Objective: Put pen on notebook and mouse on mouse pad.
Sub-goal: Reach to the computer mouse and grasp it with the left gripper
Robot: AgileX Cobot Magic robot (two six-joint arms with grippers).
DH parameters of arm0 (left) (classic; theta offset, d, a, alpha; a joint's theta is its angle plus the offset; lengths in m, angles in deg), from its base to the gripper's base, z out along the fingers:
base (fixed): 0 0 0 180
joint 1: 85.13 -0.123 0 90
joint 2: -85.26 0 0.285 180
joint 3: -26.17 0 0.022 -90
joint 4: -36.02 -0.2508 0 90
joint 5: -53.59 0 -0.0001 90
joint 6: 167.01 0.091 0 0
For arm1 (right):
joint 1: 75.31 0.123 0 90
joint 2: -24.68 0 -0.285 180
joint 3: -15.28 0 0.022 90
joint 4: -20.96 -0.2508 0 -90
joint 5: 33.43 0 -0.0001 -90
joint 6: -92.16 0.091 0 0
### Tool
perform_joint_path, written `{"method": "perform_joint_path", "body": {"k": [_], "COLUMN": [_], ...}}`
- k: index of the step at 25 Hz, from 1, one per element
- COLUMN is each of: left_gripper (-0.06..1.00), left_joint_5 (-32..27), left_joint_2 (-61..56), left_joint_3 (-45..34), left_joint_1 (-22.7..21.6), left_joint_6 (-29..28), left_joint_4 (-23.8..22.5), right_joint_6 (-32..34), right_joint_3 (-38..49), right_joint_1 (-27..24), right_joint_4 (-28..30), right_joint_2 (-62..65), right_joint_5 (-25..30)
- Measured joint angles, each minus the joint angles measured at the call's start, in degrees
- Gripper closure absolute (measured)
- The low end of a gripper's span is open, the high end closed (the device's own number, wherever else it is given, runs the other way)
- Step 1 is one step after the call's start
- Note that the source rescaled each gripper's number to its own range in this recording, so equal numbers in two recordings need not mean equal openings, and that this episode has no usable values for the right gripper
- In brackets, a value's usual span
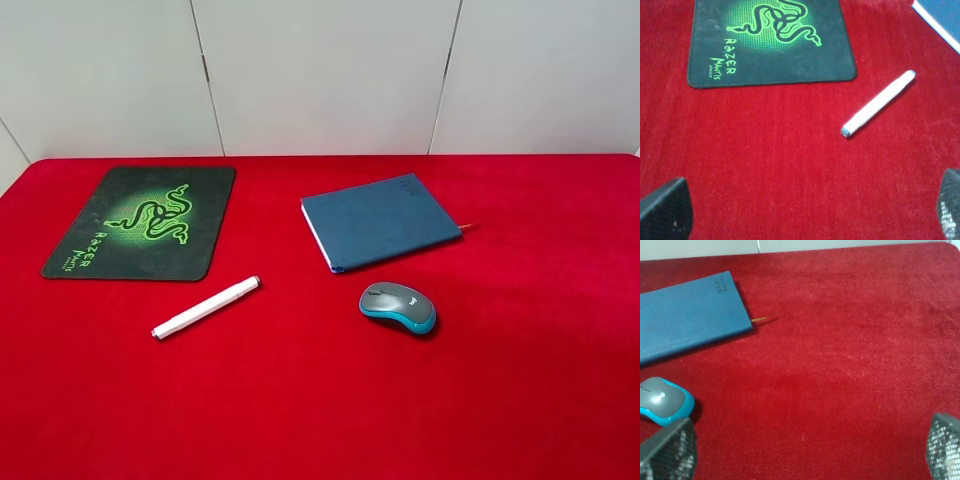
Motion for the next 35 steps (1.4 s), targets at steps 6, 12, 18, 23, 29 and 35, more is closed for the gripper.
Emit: {"method": "perform_joint_path", "body": {"k": [6, 12, 18, 23, 29, 35], "left_gripper": [-0.04, -0.04, -0.04, -0.04, -0.04, -0.04], "left_joint_5": [0.0, 0.0, 0.0, 0.0, 0.0, 0.0], "left_joint_2": [0.0, 0.0, 0.0, 0.0, 0.0, 0.0], "left_joint_3": [0.0, 0.0, 0.0, 0.0, 0.0, 0.0], "left_joint_1": [0.0, 0.0, 0.0, 0.0, 0.0, 0.0], "left_joint_6": [0.0, 0.0, 0.0, 0.0, 0.0, 0.0], "left_joint_4": [0.0, 0.0, 0.0, 0.0, 0.0, 0.0], "right_joint_6": [0.0, 0.0, 0.0, 0.0, 0.0, 0.0], "right_joint_3": [0.0, 0.1, 0.1, 0.1, 0.1, 0.1], "right_joint_1": [0.0, 0.0, 0.0, 0.0, 0.0, 0.0], "right_joint_4": [0.0, 0.0, 0.0, 0.0, 0.0, -0.2], "right_joint_2": [0.0, 0.0, 0.0, 0.0, 0.0, 0.0], "right_joint_5": [0.0, 0.0, 0.0, 0.0, 0.0, 0.0]}}
